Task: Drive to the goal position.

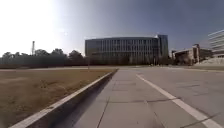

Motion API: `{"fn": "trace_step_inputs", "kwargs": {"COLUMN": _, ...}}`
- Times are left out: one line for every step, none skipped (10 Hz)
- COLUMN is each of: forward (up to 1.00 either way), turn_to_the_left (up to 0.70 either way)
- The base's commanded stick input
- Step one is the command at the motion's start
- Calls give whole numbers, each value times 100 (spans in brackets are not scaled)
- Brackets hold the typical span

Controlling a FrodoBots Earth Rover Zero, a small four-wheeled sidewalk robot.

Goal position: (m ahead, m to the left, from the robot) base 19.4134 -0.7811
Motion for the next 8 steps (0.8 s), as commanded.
{"fn": "trace_step_inputs", "kwargs": {"forward": 4, "turn_to_the_left": 0}}
{"fn": "trace_step_inputs", "kwargs": {"forward": 5, "turn_to_the_left": 0}}
{"fn": "trace_step_inputs", "kwargs": {"forward": 5, "turn_to_the_left": 0}}
{"fn": "trace_step_inputs", "kwargs": {"forward": 5, "turn_to_the_left": 0}}
{"fn": "trace_step_inputs", "kwargs": {"forward": 5, "turn_to_the_left": 0}}
{"fn": "trace_step_inputs", "kwargs": {"forward": 5, "turn_to_the_left": 0}}
{"fn": "trace_step_inputs", "kwargs": {"forward": 4, "turn_to_the_left": 0}}
{"fn": "trace_step_inputs", "kwargs": {"forward": 5, "turn_to_the_left": 0}}
